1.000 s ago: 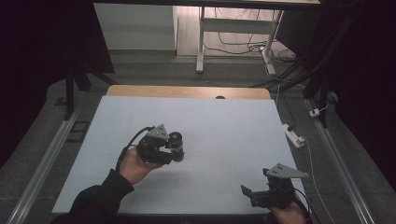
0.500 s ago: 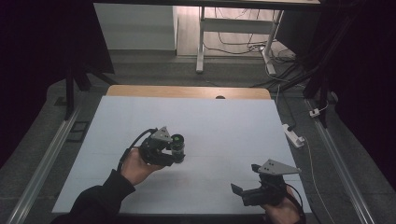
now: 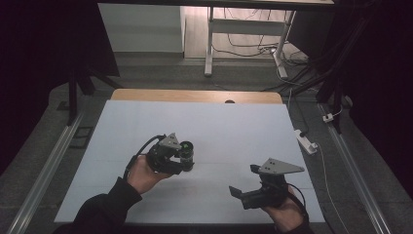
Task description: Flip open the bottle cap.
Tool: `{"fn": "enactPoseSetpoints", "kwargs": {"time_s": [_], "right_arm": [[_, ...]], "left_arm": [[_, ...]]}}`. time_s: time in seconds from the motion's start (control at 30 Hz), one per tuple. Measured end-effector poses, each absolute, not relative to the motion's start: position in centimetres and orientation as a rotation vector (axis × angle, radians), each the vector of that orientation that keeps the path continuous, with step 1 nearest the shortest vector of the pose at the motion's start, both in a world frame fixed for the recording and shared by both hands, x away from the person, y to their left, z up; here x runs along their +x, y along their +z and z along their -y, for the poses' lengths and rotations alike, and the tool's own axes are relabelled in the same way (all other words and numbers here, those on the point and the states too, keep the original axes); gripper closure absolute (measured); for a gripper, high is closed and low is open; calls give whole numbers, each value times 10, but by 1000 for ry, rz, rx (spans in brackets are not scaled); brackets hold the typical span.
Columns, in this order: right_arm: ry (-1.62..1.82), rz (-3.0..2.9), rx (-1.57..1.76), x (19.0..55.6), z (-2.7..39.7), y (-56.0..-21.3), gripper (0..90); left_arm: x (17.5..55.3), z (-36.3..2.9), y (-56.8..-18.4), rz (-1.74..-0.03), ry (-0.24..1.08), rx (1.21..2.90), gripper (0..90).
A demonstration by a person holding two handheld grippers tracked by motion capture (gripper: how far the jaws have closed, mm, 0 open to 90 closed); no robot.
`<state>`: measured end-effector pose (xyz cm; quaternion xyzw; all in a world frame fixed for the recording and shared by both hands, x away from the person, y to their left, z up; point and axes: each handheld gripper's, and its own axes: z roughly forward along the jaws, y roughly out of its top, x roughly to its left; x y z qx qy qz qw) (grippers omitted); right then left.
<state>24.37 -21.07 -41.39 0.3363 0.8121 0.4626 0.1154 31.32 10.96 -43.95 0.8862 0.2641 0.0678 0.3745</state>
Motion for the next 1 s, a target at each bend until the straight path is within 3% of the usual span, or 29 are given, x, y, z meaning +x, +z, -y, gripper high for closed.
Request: {"fn": "enactPoseSetpoints", "kwargs": {"time_s": [1.0], "right_arm": [[1308,-2516,774,274,132,-401,0]], "left_arm": [[315,-101,-443,-659,156,2283,532]]}}
